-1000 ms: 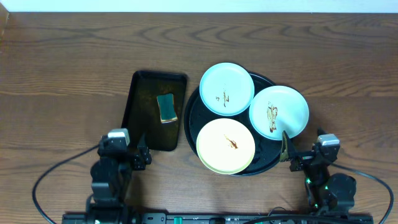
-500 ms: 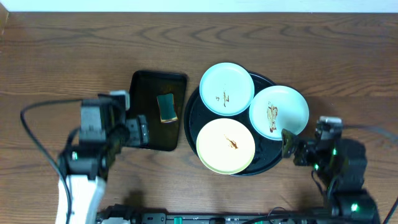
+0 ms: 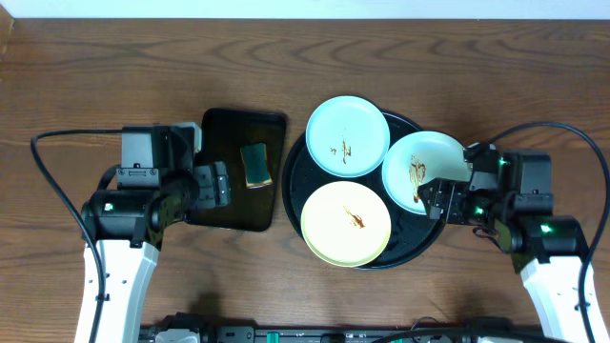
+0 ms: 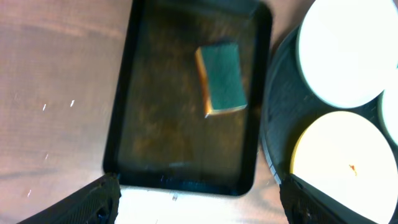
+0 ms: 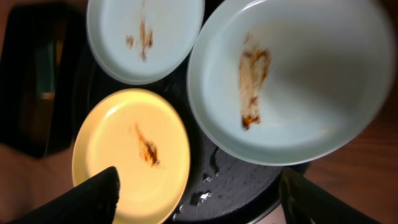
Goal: Clean dirty plates on tray and stack at the side
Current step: 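Move left gripper to sponge and right gripper to yellow plate rim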
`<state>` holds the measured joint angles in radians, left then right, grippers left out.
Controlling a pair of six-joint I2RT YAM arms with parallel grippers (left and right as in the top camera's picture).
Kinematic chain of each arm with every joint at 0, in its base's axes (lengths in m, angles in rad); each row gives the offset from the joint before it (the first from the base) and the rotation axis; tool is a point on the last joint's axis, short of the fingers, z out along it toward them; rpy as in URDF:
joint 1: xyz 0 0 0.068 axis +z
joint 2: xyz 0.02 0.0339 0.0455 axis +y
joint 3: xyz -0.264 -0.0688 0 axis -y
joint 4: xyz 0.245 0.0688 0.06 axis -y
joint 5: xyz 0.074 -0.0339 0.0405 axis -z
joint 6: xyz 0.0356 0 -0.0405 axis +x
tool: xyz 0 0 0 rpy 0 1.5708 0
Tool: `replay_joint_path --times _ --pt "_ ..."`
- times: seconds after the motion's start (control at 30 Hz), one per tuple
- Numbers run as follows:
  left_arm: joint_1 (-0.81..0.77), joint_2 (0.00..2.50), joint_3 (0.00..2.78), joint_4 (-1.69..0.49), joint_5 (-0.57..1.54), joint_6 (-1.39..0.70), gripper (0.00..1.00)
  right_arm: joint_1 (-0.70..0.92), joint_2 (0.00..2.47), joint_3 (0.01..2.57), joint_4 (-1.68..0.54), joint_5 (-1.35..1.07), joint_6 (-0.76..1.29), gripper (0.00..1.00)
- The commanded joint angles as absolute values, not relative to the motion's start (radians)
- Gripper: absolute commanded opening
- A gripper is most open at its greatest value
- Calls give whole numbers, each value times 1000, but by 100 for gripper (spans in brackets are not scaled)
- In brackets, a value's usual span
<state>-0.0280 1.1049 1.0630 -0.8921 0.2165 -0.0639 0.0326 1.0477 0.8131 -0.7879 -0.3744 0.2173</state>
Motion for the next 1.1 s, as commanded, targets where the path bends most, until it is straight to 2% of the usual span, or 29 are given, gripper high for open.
replay_joint_path --times 0.0,0.17,0.43,0.63,0.87,1.07 --pt "-29 1123 1084 -849 262 -76 82 71 1082 830 -805 -435 199 78" --pt "-70 1213 1113 -798 241 -76 82 194 1113 830 -839 -260 294 72" --pt "-139 1438 1172 -710 170 -76 81 387 1158 826 -813 -99 458 73" --pt "-183 1594 1172 -599 163 -76 76 428 1224 826 -800 -52 570 73" --pt "-200 1763 1172 -589 163 -89 72 428 1263 826 -799 -52 583 74" --pt "-200 1866 1172 -573 164 -156 63 428 1263 826 -790 -53 583 74"
